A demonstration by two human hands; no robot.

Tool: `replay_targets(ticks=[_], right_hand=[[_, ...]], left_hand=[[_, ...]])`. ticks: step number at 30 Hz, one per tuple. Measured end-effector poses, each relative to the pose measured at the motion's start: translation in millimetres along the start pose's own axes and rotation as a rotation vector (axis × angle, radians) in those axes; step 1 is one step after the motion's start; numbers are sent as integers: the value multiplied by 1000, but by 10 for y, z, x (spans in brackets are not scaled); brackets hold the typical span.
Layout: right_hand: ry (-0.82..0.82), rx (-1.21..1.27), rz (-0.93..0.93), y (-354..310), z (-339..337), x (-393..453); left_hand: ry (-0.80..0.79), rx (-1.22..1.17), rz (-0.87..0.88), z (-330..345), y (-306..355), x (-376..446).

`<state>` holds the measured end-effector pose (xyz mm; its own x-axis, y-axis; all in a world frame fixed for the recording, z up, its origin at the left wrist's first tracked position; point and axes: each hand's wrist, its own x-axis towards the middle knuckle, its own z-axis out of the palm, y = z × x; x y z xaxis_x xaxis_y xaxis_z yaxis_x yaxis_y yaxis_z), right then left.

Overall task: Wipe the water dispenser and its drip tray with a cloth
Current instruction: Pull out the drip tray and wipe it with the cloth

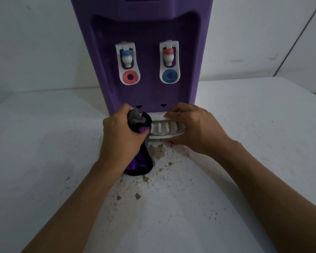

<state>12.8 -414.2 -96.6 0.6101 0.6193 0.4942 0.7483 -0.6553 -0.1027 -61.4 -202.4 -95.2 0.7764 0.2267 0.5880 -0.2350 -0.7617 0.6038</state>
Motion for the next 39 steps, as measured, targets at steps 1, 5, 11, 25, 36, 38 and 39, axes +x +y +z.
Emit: replay_targets(ticks=[1, 5, 11, 25, 36, 38, 39], right_hand=[[1, -2, 0, 4, 5, 0], [1, -3, 1, 8, 10, 2], [4, -17, -10, -12, -13, -3], [0, 26, 6, 13, 12, -10], [-1, 47, 23, -3, -3, -25], [-4, 45, 27, 2, -1, -25], [-6, 46, 29, 3, 4, -26]], left_hand=[[-15, -3, -2, -14, -11, 7], [-60, -41, -93, -57, -61, 39], [-26, -82, -132, -69, -99, 54], [-174, -68, 14, -123, -97, 71], [-63, -8, 128, -19, -14, 39], [-135, 47, 139, -42, 2, 54], [-164, 73, 144, -55, 15, 59]])
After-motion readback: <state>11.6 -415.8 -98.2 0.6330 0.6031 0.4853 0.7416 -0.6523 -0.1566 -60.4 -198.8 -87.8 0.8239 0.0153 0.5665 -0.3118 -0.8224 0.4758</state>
